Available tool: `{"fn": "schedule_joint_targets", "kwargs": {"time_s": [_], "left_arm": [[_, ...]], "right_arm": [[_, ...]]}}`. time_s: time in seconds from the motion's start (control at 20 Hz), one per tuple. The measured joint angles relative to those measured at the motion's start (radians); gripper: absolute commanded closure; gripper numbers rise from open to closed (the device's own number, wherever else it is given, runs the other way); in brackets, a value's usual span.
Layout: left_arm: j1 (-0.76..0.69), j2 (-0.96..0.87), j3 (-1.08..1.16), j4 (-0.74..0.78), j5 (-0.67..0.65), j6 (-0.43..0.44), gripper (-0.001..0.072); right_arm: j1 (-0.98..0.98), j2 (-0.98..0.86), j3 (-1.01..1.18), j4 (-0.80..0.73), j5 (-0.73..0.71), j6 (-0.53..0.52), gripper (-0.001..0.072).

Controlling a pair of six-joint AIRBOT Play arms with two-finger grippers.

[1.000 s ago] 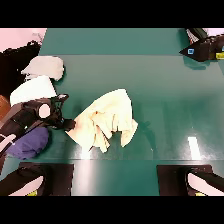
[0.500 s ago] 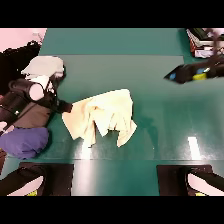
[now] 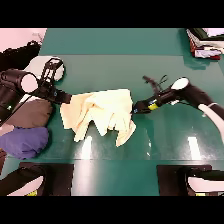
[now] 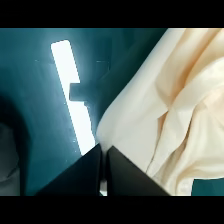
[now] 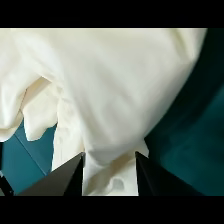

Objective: Fold the shirts.

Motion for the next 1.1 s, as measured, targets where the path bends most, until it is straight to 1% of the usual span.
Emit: {"fn": "schedule_joint_targets", "kwargs": {"time_s": [0.05,0.1,0.15,0.2,0.3,0.4,0.6,0.8,0.9,1.1], "left_arm": [[0.0,0.0,0.001,0.0,0.001,0.0,0.0682],[0.0,0.0,0.002,-0.002,0.0,0.0,0.0681],[0.0,0.0,0.002,-0.003,0.001,0.0,0.0682],[0.0,0.0,0.003,-0.003,0.0,0.0,0.0682],[0.0,0.0,0.008,-0.003,-0.002,-0.002,0.0682],[0.0,0.011,0.038,-0.002,-0.009,-0.004,0.0682],[0.0,0.092,0.196,0.017,-0.017,-0.005,0.0682],[0.0,0.208,0.427,0.01,-0.029,-0.006,0.0682],[0.0,0.258,0.533,-0.031,-0.033,-0.007,0.0682],[0.0,0.311,0.731,-0.159,-0.04,-0.007,0.0683]], "right_arm": [[0.023,-0.022,0.009,0.004,-0.002,-0.002,0.0454],[0.038,-0.038,0.017,0.008,-0.004,-0.003,0.0592],[0.05,-0.051,0.024,0.008,-0.006,-0.004,0.0686],[0.055,-0.059,0.031,0.01,-0.008,-0.005,0.0698],[0.05,-0.059,0.037,0.011,-0.009,-0.01,0.0699],[0.016,-0.02,0.042,0.012,-0.013,-0.013,0.0699],[-0.123,0.16,0.105,-0.002,-0.007,-0.009,0.0699],[-0.274,0.364,0.286,-0.026,0.011,0.004,0.0699],[-0.327,0.45,0.387,-0.029,0.018,0.007,0.0699],[-0.396,0.571,0.56,-0.069,0.02,0.011,0.0699]]}}
